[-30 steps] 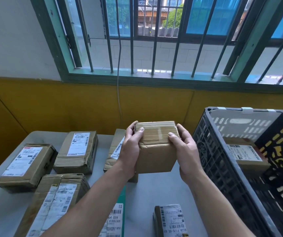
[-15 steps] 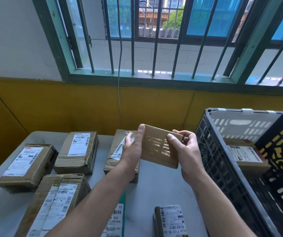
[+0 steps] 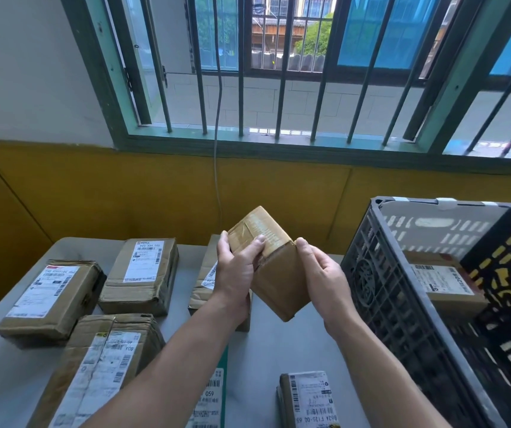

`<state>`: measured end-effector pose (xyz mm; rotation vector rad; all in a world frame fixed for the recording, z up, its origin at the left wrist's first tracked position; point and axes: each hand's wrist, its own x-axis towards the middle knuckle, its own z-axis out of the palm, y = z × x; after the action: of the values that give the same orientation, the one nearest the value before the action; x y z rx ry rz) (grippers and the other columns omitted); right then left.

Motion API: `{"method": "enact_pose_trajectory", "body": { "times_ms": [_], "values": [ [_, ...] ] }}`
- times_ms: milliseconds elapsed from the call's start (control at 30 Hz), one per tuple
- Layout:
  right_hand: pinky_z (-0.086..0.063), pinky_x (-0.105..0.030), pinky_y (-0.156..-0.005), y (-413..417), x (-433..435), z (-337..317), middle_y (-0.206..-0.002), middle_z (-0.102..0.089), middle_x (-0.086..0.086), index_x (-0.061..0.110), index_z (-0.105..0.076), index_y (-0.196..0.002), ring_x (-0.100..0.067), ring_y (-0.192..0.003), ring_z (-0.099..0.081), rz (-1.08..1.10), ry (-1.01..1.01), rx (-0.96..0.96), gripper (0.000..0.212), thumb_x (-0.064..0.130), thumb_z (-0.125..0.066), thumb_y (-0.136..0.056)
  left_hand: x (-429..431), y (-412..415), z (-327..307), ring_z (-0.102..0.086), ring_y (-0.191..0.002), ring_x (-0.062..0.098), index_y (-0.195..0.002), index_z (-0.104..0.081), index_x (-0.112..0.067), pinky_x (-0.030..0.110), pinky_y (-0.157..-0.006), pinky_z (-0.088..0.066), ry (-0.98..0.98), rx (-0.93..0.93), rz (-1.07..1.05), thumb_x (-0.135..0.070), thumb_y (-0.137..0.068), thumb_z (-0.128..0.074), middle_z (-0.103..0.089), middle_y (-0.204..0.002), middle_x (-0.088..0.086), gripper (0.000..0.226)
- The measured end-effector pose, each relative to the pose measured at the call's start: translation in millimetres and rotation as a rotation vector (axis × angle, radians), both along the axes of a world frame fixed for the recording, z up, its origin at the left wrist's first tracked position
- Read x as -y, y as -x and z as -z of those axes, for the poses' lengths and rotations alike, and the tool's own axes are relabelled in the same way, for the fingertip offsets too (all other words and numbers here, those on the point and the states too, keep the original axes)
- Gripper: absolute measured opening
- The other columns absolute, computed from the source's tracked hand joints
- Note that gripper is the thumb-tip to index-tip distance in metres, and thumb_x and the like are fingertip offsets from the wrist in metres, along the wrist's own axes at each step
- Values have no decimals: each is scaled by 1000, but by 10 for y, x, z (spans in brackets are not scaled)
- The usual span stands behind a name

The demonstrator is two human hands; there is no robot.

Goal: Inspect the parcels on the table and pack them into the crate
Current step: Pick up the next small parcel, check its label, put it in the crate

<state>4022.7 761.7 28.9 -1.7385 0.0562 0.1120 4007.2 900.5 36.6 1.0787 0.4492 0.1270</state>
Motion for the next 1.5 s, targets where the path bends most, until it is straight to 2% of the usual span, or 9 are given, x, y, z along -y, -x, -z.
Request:
{"method": "enact_pose_trajectory", "body": {
  "times_ms": [200,400,600,700,900,1033,1167,1300,1500],
  "values": [
    [-52,-23,-79,75,-45,-68,-104,-72,20,47,-69,-111,-7,-104,-67,-109,-31,-22,55,80,-46,-75,-27,16,7,-72,-103,26,-156,-20,-42,38,-73,-63,55,55,-5,-14,-96,-66,-59,-126,6,80],
    [-57,-36,-96,83,-58,-86,-117,-73,12,37,-62,-132,-9,-109,-68,-157,-81,-27,70,78,-52,-75,-3,0,-1,-77,-91,20,-136,-40,-34,34,-67,-62,40,52,-32,-18,-95,-69,-68,-118,7,53],
    [-60,-34,-87,57,-57,-68,-112,-74,2,33,-65,-125,-21,-106,-69,-151,-97,-53,26,31,-51,-103,6,26,16,-69,-105,17,-146,-36,-42,27,-67,-61,-95,91,28,-18,-101,-60,-65,-126,-1,56],
    [-59,-27,-78,52,-50,-76,-108,-75,2,36,-67,-118,-21,-104,-70,-160,-123,-41,26,23,-49,-104,3,27,25,-68,-105,17,-142,-35,-41,23,-63,-59,-120,101,24,-15,-100,-59,-64,-125,0,55],
    [-62,-31,-78,45,-77,-72,-113,-76,-2,23,-63,-128,-18,-103,-73,-109,-185,-68,28,30,-58,-102,48,32,1,-69,-112,20,-152,-38,-30,47,-94,-59,-147,96,4,-25,-100,-62,-65,-132,1,57],
    [-62,-38,-83,31,-79,-34,-108,-74,-1,27,-60,-121,-19,-103,-71,-68,-168,-65,20,28,-59,-101,63,36,21,-72,-100,12,-138,-47,-38,37,-82,-63,-137,108,-11,-20,-100,-62,-68,-122,-5,44],
    [-59,-50,-91,15,-109,-31,-110,-73,-1,26,-58,-121,-19,-102,-71,-26,-157,-44,26,38,-62,-99,129,33,11,-66,-118,21,-131,-48,-38,49,-98,-57,-117,121,-13,-24,-102,-60,-66,-129,-2,34],
    [-59,-52,-90,4,-108,-19,-119,-69,1,32,-55,-132,-19,-107,-70,-22,-166,-44,33,34,-61,-99,135,42,14,-68,-115,23,-129,-49,-37,50,-95,-58,-136,123,-28,-22,-101,-62,-67,-127,0,34],
    [-58,-46,-93,-27,-103,-10,-106,-74,6,34,-60,-110,-14,-100,-72,24,-173,-7,19,42,-67,-94,125,57,-6,-71,-109,32,-137,-52,-38,60,-94,-56,-67,69,8,-22,-100,-61,-69,-126,8,41]
  ]
}}
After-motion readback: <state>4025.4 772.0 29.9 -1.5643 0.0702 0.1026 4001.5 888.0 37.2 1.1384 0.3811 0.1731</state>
